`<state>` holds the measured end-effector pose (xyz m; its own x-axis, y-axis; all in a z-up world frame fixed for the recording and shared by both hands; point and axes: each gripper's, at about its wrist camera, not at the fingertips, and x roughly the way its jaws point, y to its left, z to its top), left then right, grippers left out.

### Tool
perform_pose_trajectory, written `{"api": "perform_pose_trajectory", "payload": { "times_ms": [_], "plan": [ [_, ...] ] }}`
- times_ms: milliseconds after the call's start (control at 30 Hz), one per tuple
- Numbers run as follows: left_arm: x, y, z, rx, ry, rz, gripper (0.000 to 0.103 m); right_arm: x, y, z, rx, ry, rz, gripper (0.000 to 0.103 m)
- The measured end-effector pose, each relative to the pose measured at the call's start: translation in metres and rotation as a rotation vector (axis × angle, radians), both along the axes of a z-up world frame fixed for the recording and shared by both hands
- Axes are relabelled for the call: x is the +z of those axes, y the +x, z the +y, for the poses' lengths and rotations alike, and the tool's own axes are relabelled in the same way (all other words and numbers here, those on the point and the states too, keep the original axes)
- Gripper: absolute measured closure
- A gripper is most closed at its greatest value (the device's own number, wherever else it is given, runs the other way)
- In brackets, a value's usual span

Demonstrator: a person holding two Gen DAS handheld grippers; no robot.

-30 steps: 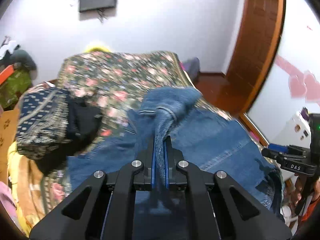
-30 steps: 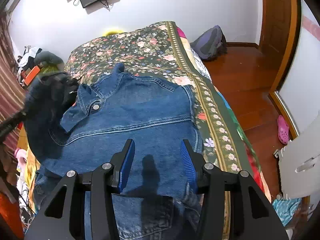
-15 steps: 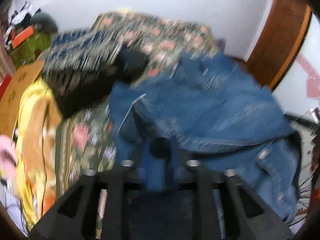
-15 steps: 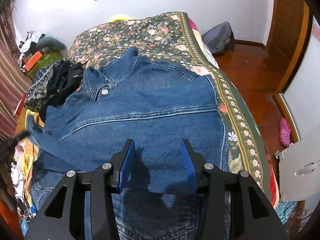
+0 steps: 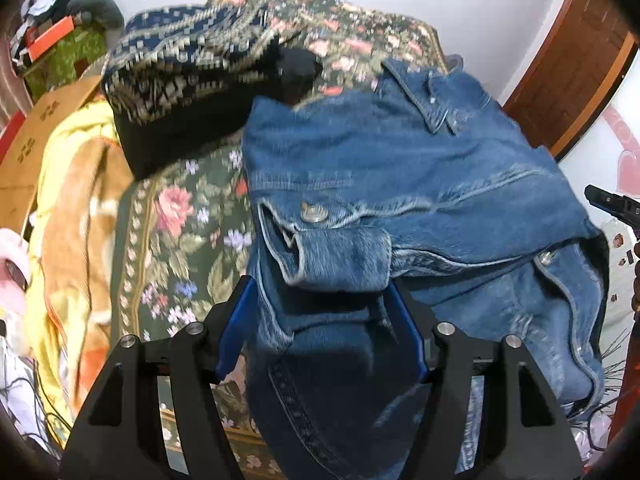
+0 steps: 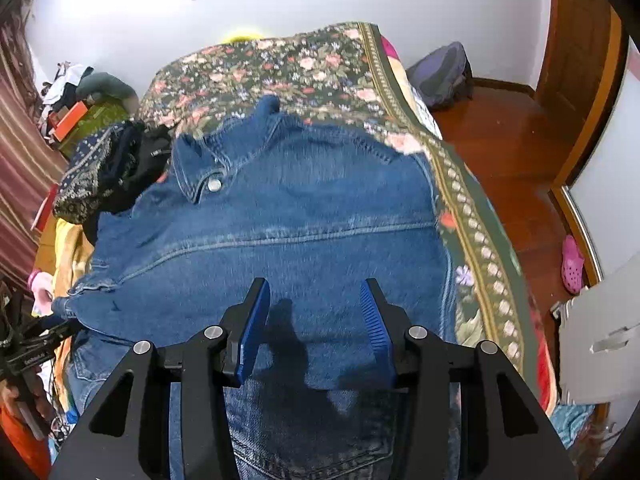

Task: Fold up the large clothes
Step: 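Grasp the jacket hem with the left gripper while the right gripper grasps the hem too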

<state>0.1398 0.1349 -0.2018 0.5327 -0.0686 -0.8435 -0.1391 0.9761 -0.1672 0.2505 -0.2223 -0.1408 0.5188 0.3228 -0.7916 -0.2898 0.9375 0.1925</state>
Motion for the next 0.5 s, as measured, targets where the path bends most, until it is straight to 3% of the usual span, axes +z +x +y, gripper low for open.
{"api": "perform_pose_trajectory", "payload": {
  "times_ms": [133,300,433,500],
  "plan": [
    [0.026,0.002,0.008,0.011,-0.014,-0.061,0.039,0.010,0.008,-0.010,-0.017,0.013,-0.025,0.060],
    [0.052,0.016,0.030,0.085,0.037,-0.139,0.034,0.017,0.024,-0.027,-0.050,0.012,-0.053,0.059],
    [0.042,0.043,0.051,0.134,0.030,-0.112,0.034,0.013,0.044,-0.039,-0.064,0.023,-0.039,0.059],
    [0.025,0.061,0.062,0.145,-0.031,-0.074,0.034,0.004,0.060,-0.045,-0.059,0.045,0.005,0.059]
  ]
}}
